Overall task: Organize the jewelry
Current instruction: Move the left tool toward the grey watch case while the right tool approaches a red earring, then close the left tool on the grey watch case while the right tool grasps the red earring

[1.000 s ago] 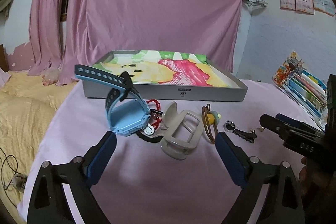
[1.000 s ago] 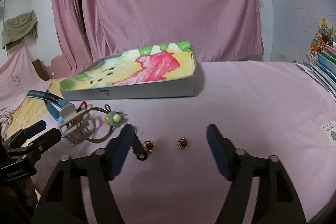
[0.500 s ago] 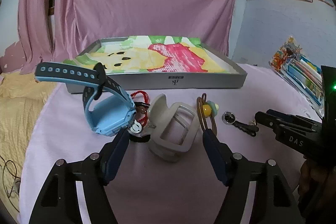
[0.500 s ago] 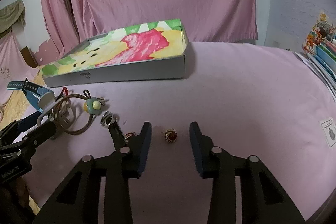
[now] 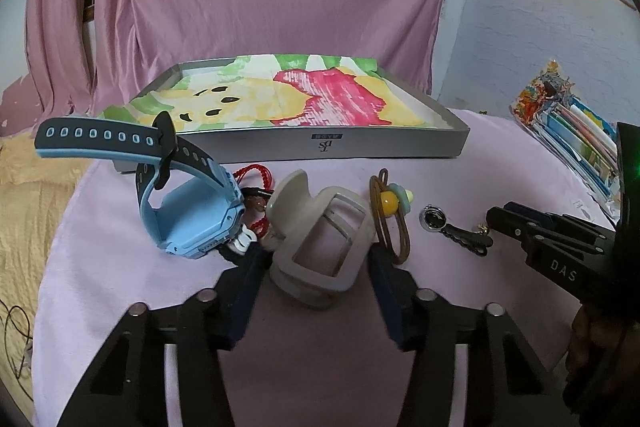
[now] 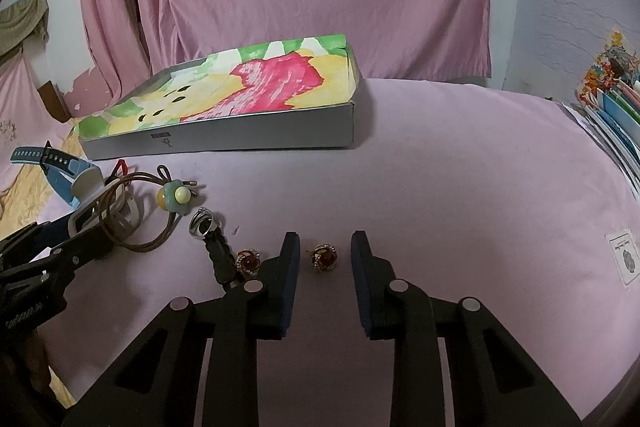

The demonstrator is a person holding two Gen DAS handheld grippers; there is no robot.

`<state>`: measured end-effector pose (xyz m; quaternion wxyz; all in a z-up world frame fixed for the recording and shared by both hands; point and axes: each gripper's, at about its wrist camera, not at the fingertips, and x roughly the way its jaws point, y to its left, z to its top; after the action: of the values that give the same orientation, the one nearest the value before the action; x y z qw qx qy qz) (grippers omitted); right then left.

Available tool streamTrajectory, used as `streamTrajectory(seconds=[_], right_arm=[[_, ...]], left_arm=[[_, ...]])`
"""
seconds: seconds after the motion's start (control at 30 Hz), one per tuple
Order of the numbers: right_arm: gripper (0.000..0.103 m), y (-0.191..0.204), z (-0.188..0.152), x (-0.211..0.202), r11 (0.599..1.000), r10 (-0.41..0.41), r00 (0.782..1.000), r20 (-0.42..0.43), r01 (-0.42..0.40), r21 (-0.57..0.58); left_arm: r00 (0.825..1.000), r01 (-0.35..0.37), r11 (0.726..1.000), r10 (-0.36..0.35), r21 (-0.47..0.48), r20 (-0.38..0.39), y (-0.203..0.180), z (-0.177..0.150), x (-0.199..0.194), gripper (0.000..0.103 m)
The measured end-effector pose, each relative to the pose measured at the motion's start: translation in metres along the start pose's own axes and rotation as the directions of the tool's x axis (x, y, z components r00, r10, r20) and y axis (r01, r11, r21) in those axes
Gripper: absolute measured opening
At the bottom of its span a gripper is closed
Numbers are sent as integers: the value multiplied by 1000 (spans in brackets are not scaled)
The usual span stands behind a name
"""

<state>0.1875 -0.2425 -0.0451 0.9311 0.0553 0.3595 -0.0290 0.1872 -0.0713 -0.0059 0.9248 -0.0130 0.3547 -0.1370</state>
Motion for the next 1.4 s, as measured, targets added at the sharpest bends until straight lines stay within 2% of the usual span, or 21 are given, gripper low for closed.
streamTrajectory(seconds=[0.17, 0.23, 0.27, 0.63, 1.1, 1.4], right_arm=[[19, -2, -2, -1, 1000, 7, 1000, 2, -7, -2], [11, -1, -2, -1, 1000, 2, 1000, 4, -2, -8], [11, -1, -2, -2, 1000, 5, 1000, 5, -5, -9], [11, -1, -8, -8, 996, 86, 996, 30, -86, 11], [11, 20, 1, -35, 983, 178, 977, 115, -172, -57], [11, 28, 2, -35, 976, 210, 971, 113, -202, -75]], left_arm=[[1000, -1, 1000, 1, 1, 5, 1, 0, -1, 45], [1000, -1, 1000, 1, -2, 12, 1, -1, -3, 44], [1000, -2, 1000, 2, -3, 14, 1, -1, -3, 39], [1000, -7, 1000, 8, -9, 29, 0, -7, -11, 40], [990, 14, 999, -8, -45, 138, 8, -14, -45, 36], [991, 13, 999, -7, -45, 130, 10, -16, -45, 35]])
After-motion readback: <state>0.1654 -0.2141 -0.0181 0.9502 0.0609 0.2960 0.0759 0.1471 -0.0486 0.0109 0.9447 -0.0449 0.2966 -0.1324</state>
